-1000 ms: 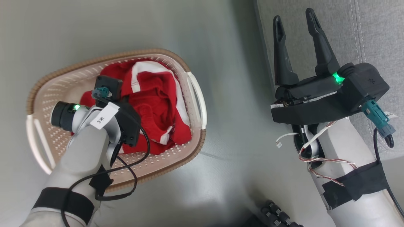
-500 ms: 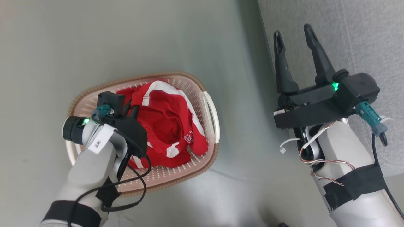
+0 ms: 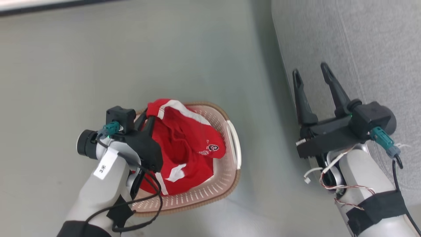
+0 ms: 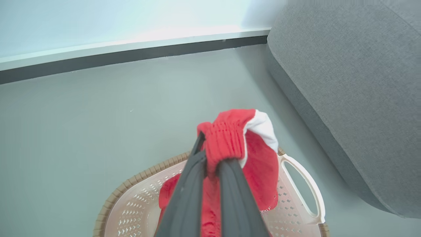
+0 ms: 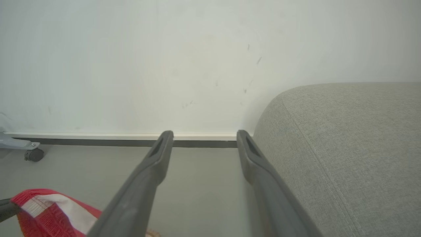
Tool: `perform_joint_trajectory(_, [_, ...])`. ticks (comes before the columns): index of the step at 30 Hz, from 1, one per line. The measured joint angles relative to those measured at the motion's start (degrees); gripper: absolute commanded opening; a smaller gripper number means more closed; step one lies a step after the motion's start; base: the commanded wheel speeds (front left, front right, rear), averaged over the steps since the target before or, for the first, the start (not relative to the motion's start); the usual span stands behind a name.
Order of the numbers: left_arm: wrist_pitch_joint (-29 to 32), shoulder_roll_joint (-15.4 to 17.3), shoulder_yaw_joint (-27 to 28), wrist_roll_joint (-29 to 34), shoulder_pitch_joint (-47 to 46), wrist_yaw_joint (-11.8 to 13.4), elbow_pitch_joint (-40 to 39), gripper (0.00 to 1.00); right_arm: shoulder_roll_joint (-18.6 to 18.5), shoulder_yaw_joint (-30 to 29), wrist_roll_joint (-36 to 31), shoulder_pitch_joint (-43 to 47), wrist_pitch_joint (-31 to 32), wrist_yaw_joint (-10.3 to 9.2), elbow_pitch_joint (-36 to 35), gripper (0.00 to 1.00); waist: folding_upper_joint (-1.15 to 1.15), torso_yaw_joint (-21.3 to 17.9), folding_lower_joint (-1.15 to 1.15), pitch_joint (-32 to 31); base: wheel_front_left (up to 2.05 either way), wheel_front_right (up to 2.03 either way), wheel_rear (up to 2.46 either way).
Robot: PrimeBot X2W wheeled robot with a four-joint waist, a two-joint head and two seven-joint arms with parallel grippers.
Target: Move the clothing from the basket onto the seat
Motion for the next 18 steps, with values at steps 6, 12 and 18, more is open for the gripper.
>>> perform_joint_trajectory(6, [-0.5,-0.1,0.3,-0.3,2.5,-0.1,-2.6,0.00,-0.6,0.1,0.0,2.5,0.0,0.79,1.4,1.00,0.00,1.5,0.00,-4.3,0.00,0.00,0.00])
perform_joint_trajectory(12, [-0.5,-0.3,0.8,-1.8,4.7,-0.1,-5.7,0.00,-0.6,0.2,0.7,5.1,0.0,1.57,2.4,1.00,0.00,2.8,0.00,-8.7,0.00,0.00,0.00])
perform_joint_trajectory(18, [-0.5,-0.3,1.8,-2.3,7.4,-0.1,-10.0,0.00,-0.6,0.2,1.3,7.6,0.0,1.66,2.6,1.00,0.00,3.8,-0.01,-13.0,0.00,0.00,0.00])
